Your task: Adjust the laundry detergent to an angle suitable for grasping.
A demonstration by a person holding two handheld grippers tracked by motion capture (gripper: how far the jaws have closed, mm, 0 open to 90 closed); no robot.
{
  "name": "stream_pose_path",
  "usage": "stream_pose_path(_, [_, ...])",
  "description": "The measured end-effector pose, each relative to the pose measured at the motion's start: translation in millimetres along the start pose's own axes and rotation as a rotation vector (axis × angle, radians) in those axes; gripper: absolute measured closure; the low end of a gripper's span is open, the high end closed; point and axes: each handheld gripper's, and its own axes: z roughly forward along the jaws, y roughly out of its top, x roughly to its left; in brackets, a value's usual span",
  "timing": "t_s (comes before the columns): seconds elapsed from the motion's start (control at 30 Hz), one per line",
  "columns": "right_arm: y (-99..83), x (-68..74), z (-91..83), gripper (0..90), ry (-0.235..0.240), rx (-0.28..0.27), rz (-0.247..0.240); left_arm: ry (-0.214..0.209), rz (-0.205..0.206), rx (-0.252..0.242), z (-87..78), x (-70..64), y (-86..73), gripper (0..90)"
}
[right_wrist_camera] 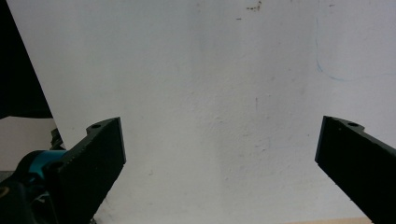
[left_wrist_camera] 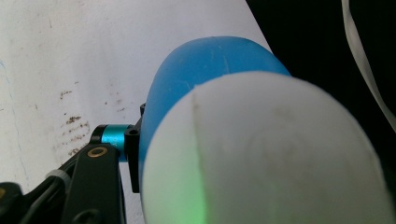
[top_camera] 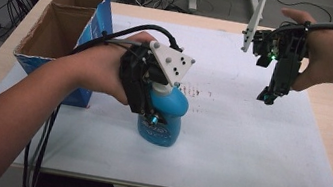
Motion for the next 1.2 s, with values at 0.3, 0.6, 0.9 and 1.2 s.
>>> stream_pose_path(0.3, [1.2,-0.1,0.9,0.7,0.004,0.002,-0.002,-0.020,-0.033,-0.004,-1.0,-1.2,1.9,33.1])
stream_pose_path(0.6, [0.9,-0.3,0.3,0.7,0.001,0.000,-0.007,-0.009,-0.047,-0.004,-8.2,-2.4,2.7,30.6])
stream_pose_path(0.9, [1.5,0.5,0.1,0.7,0.000,0.002,-0.006,0.039,-0.066,0.018,-21.0,-3.2,2.0,26.4])
stream_pose_path(1.2, [2.1,0.1,0.7,0.7,0.001,0.001,-0.009,0.043,-0.097,0.028,-30.7,-4.5,-1.2,21.4])
